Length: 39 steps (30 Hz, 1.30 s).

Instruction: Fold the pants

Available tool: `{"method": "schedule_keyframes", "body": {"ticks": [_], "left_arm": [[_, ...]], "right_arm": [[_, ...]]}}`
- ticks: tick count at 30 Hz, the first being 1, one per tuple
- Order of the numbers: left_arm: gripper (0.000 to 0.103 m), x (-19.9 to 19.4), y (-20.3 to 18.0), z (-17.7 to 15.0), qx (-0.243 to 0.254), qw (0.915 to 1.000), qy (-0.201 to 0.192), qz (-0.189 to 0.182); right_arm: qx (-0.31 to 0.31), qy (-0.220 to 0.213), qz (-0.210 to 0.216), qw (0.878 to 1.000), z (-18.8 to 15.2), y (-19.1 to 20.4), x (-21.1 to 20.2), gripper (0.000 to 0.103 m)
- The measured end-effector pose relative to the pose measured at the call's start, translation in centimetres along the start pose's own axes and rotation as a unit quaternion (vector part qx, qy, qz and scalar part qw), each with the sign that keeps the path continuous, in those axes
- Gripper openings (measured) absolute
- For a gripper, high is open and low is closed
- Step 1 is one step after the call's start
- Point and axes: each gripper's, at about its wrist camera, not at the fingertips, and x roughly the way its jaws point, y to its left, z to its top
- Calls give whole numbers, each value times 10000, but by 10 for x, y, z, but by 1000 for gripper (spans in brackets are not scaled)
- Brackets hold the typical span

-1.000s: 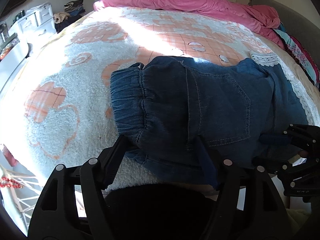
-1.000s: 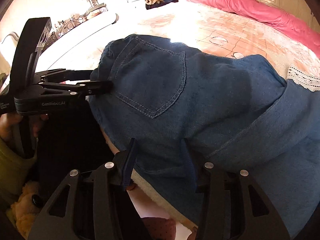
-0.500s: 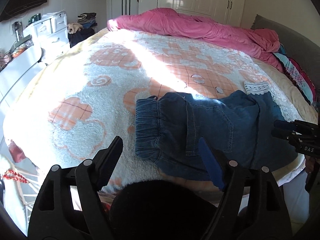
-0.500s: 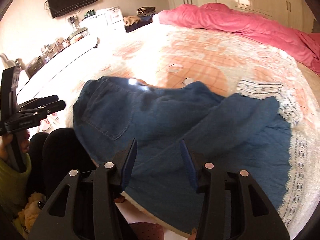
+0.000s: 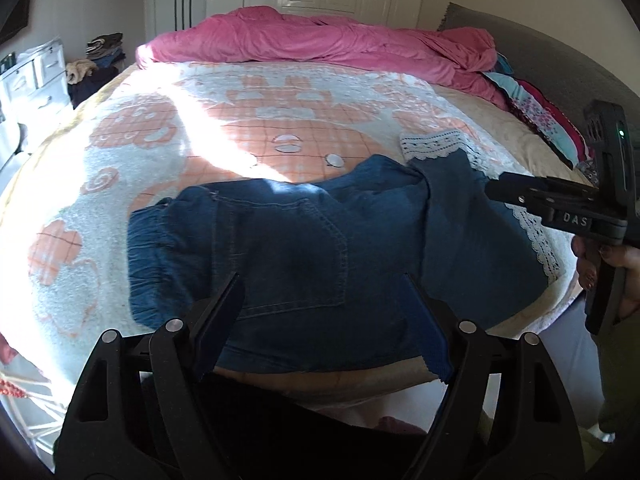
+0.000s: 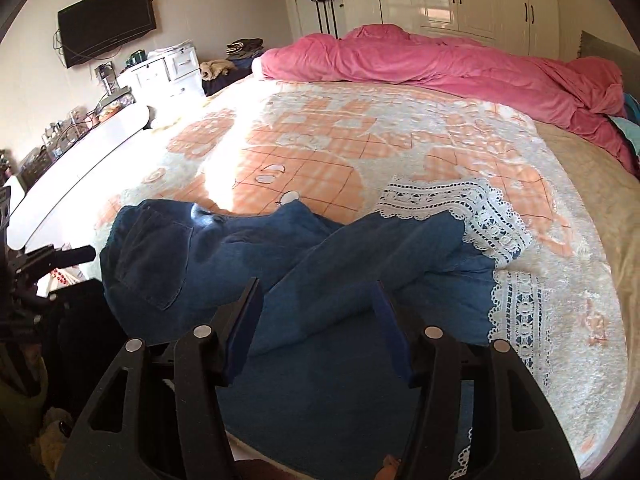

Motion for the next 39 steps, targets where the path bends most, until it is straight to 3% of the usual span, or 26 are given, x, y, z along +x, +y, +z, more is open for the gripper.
{"method": "schedule_keyframes", "body": {"ticks": [6, 15, 18, 20, 24, 32, 34, 36, 37, 38, 39], "left_arm": [[71, 22, -29, 1, 151, 9985, 194, -484], [69, 58, -50, 11, 213, 9940, 582, -904], [60, 70, -54, 16, 235, 9928, 655, -973], [43, 81, -53, 18, 119, 9904, 786, -1134], [39, 102, -54, 24, -77, 9856, 974, -1384], [39, 111, -63, 22, 0, 9876, 685, -1411], [39, 109, -64, 19, 66, 9883, 603, -1402], [39, 107, -70, 15, 260, 9897, 540, -1301], [39, 106, -74, 12, 356, 9901, 521, -1252], [39, 106, -76, 10, 426, 9905, 495, -1208], [39, 105, -76, 9, 472, 9907, 471, -1186]], "right_arm": [[19, 29, -80, 10000, 9, -6, 9, 55], [-168, 72, -136, 9997, 41, -15, 28, 55], [-183, 263, -146, 9994, 56, -20, 47, 55], [-201, 386, -176, 9989, 65, -23, 60, 55], [-222, 620, -400, 9970, 81, -30, 92, 55], [57, 1085, -1060, 9884, 98, -54, 153, 56], [132, 1129, -1048, 9880, 101, -57, 163, 69], [112, 1222, -1214, 9850, 100, -60, 174, 70], [123, 1281, -1243, 9839, 98, -63, 181, 68], [153, 1310, -1231, 9836, 97, -66, 186, 52], [201, 1283, -1176, 9845, 96, -70, 188, 44]]}}
